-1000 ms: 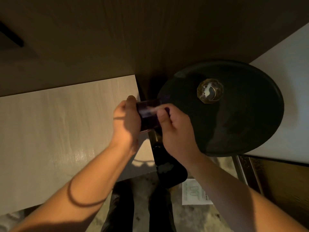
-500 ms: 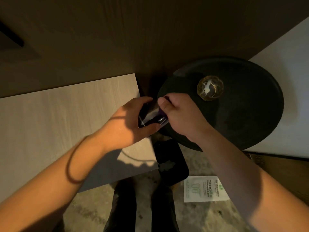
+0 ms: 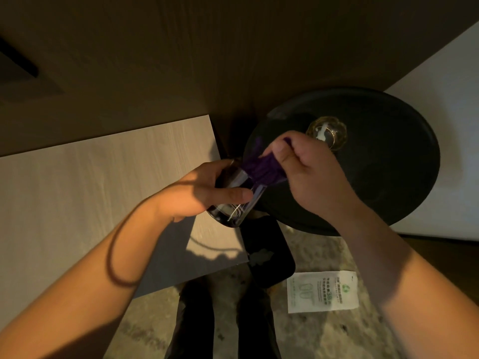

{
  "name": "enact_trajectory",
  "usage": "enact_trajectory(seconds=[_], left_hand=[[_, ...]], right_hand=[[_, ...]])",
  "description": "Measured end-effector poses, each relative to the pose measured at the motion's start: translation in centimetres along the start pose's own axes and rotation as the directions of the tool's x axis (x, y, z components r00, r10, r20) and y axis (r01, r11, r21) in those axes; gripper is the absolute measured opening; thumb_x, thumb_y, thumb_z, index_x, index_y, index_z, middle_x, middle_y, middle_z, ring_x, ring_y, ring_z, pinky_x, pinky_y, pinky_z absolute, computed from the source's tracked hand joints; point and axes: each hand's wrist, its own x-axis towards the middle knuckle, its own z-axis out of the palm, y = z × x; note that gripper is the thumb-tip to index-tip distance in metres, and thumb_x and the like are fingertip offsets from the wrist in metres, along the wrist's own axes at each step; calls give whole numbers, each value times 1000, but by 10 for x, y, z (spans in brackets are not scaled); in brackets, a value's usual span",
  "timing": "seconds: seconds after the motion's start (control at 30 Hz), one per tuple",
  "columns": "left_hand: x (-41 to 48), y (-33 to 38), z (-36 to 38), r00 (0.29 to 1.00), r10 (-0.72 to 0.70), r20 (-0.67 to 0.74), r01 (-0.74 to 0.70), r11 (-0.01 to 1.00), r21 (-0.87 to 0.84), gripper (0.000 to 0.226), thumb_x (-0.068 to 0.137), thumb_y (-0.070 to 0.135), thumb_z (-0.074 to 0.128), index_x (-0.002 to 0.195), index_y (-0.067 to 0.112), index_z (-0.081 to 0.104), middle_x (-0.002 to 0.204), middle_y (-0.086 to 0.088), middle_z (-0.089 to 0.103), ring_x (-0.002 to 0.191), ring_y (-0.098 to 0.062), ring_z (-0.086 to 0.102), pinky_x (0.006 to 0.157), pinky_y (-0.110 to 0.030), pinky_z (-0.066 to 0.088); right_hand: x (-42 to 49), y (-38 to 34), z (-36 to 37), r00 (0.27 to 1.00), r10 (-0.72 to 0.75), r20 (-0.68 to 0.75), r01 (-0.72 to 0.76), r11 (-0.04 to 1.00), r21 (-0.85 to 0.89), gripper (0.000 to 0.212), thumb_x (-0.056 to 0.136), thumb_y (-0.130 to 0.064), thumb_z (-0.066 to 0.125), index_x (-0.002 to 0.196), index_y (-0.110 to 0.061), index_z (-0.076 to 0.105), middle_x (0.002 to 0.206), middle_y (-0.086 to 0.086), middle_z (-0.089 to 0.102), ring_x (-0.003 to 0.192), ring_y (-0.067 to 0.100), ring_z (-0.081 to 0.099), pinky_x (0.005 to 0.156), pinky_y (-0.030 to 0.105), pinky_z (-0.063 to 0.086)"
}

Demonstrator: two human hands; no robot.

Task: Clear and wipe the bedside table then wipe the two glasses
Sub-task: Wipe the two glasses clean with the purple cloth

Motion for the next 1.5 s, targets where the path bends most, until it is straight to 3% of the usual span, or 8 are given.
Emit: enact_trajectory(seconds=[0.3,0.57,0.7,0.87,1.03,1.2,1.37,1.5], left_hand=[[9,-10,-4,957,-38,-288,-4,989,-145,54,80,43,80,124,14,66,113,-8,80,106,-29,77,87,-39,63],[29,5,42,881,-47,-472,-158,909,-387,54,82,35,77,128,10,63,119,-12,77,108,-28,76,85,-38,61],[30,5,46,880,-68,-471,-190,858,-478,49,88,37,71,129,10,65,117,-7,79,109,-26,76,85,-35,60],[28,17,51,913,-33,-406,-215,807,-550,47,96,36,61,128,1,64,105,-8,80,95,-21,78,77,-28,60],[28,17,64,923,-38,-382,-215,771,-599,53,94,37,58,130,-1,61,111,-15,75,97,-25,74,84,-38,58],[27,18,74,929,-33,-369,-225,742,-631,68,95,51,56,141,0,56,128,-22,71,114,-34,71,94,-41,58],[30,17,76,848,1,-529,-310,811,-496,62,96,41,61,138,-4,54,131,-29,68,119,-42,69,94,-43,60],[30,18,73,838,-19,-545,-317,796,-515,68,93,40,69,141,-6,51,135,-33,64,121,-44,67,92,-42,59]], right_hand=[[-19,19,-21,733,279,-620,-123,951,283,27,111,-29,41,90,-33,57,73,-8,56,60,0,54,64,30,46],[-16,7,21,802,463,-377,-239,827,509,32,104,-51,44,92,-32,66,102,22,68,96,40,70,87,61,58],[-21,6,21,844,504,-181,-150,548,823,32,95,-54,52,121,-37,62,122,2,69,116,20,68,103,45,52],[-34,17,22,950,6,-314,80,962,260,34,107,-32,47,136,-23,63,128,-2,69,118,19,62,98,55,52],[-25,22,21,892,-152,-426,83,981,-176,51,102,-65,25,135,-45,59,124,-12,58,115,20,44,91,55,44],[-17,10,19,953,-58,-298,162,928,336,36,106,-46,31,115,-76,50,115,25,45,99,39,57,80,37,52],[-22,7,20,989,104,-106,-54,917,396,27,110,-46,30,114,-68,45,121,13,47,109,22,61,88,32,53],[-30,11,7,997,70,18,-71,916,395,47,107,-42,33,154,-39,37,123,7,40,108,14,59,94,26,54]])
